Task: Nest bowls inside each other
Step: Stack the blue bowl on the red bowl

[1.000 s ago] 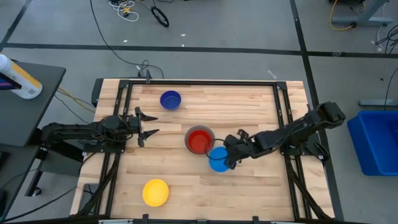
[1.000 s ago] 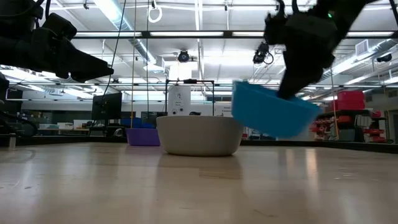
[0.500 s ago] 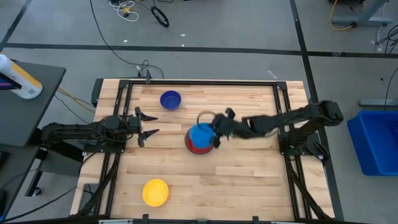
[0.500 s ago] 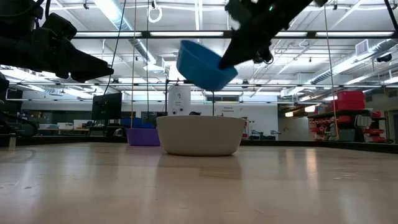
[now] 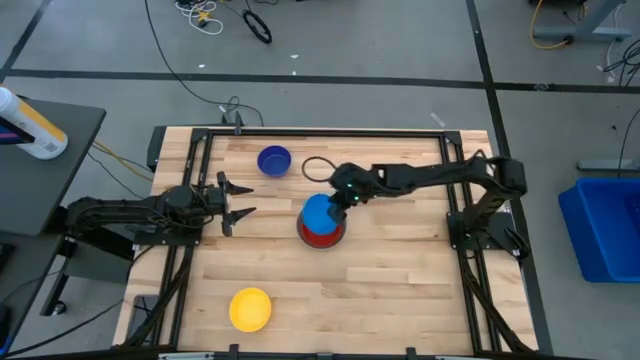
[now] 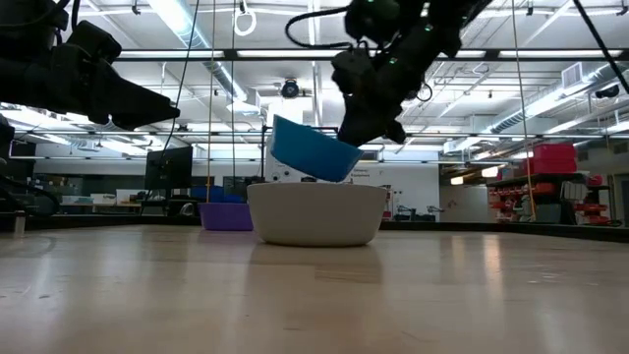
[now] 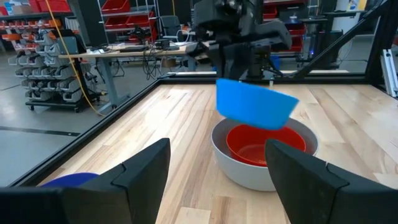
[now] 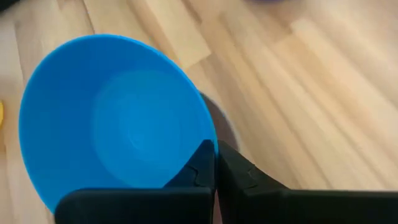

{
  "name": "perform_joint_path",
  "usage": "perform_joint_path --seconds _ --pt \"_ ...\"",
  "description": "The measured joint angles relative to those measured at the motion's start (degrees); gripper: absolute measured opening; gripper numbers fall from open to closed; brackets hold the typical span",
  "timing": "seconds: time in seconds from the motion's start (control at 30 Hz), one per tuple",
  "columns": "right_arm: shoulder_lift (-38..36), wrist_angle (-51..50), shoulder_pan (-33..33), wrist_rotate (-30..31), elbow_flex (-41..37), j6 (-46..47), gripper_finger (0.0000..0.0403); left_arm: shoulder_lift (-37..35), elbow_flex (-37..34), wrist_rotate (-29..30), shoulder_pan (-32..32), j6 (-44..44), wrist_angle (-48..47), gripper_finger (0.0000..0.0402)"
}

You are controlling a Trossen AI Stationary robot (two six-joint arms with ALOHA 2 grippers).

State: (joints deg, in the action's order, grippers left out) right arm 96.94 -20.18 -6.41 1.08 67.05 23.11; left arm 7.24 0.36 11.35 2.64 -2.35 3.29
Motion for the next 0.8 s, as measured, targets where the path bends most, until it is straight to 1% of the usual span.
perform_joint_path --seconds 0.27,0.4,0.47,0.53,0.67,0.8 --pt "10.32 -20.64 -0.19 -2.74 19.5 -2.7 0.0001 0.0 0.0 -0.01 0.01 0.0 -0.14 0.0267" --pt "14.54 -29.24 -0.74 -2.92 25.89 -3.71 0.0001 0.0 0.0 -0.01 -0.01 0.0 -0.2 0.0267" --pt "15.82 -30.89 -0.96 -3.44 26.81 -4.0 0.0001 0.0 0.0 -0.02 -0.01 0.02 -0.22 0.0267" --pt "16.68 -30.87 -1.16 -4.63 26.85 -4.08 0.0001 0.0 0.0 -0.02 -0.01 0.0 -0.22 0.0267" --pt "18.05 -31.03 -1.08 -4.82 26.85 -4.13 0.0001 0.0 0.0 -0.02 -0.01 0.0 -0.26 0.0267" --pt "18.85 -31.04 -0.88 -6.31 26.85 -4.13 0.0001 0.0 0.0 -0.02 -0.01 0.0 -0.28 0.0267"
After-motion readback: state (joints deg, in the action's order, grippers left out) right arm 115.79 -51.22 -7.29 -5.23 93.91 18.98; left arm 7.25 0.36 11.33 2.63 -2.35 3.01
